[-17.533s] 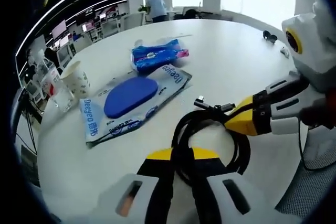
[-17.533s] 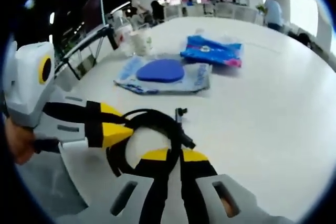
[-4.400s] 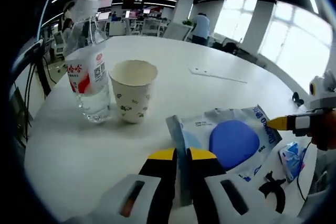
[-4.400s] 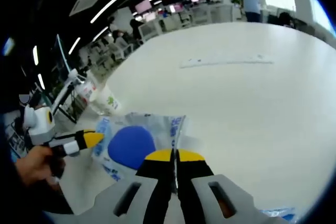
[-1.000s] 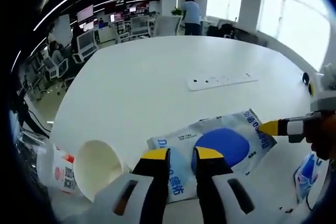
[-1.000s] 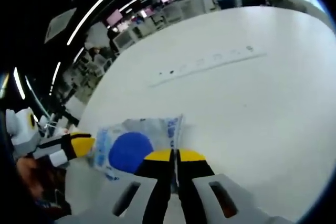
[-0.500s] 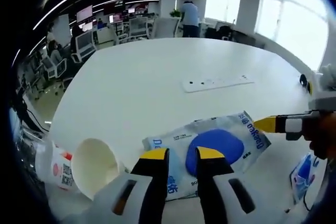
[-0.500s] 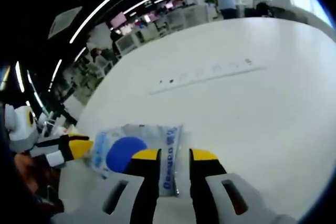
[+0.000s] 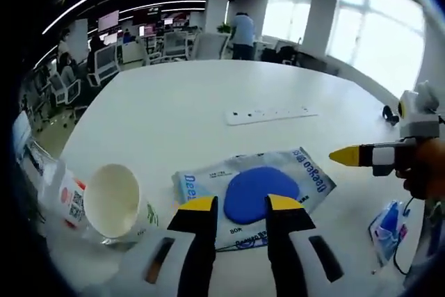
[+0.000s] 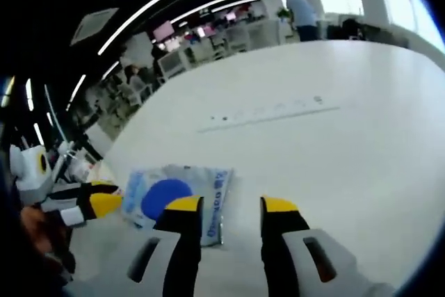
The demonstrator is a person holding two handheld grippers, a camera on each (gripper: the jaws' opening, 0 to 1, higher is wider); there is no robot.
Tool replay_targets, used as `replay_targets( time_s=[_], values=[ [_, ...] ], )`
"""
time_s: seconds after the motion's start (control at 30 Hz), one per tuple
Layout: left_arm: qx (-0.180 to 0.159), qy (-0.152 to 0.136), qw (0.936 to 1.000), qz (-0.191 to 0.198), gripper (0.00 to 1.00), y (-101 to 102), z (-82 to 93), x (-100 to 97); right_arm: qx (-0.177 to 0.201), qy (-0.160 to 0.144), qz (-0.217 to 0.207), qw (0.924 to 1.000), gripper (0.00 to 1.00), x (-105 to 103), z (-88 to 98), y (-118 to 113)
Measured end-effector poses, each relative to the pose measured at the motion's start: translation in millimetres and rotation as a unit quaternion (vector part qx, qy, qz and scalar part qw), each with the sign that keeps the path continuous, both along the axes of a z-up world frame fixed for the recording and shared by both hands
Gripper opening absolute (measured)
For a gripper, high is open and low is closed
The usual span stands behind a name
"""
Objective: Arrange the tabletop items into an orderly group along one side of the table until the central work area is clear of visible clutter.
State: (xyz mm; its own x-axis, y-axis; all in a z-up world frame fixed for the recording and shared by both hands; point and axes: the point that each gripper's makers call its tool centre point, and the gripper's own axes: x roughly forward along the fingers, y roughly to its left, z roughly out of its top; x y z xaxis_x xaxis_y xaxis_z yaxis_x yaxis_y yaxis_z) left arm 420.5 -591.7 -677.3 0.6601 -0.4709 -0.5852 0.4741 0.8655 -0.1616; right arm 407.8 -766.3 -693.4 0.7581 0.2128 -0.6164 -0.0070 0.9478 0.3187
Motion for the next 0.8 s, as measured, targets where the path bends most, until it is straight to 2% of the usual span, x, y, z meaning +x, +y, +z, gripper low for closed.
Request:
replay_targets(
  time_s=[0.17,0.33,0.47,0.8],
  values=[
    [-0.022,-0.011,0.9995,-0.019,0.32,-12.8,5.3,-18.5,-0.015,0.000,0.017,0.9998,0.34,-16.3,3.8,-1.3],
    [-0.038,-0.020,0.9984,-0.037,0.38,-22.4,9.5,-28.0,-0.024,-0.010,0.030,0.9992,0.40,-29.8,11.0,-1.2],
    [-0.048,-0.028,0.9975,-0.043,0.42,-25.7,14.8,-37.4,-0.035,-0.014,0.042,0.9984,0.45,-42.3,14.9,-2.6],
    [-0.061,-0.045,0.9955,-0.057,0.59,-31.2,26.0,-58.5,-0.058,-0.020,0.047,0.9970,0.60,-73.5,19.0,-15.2]
  ],
)
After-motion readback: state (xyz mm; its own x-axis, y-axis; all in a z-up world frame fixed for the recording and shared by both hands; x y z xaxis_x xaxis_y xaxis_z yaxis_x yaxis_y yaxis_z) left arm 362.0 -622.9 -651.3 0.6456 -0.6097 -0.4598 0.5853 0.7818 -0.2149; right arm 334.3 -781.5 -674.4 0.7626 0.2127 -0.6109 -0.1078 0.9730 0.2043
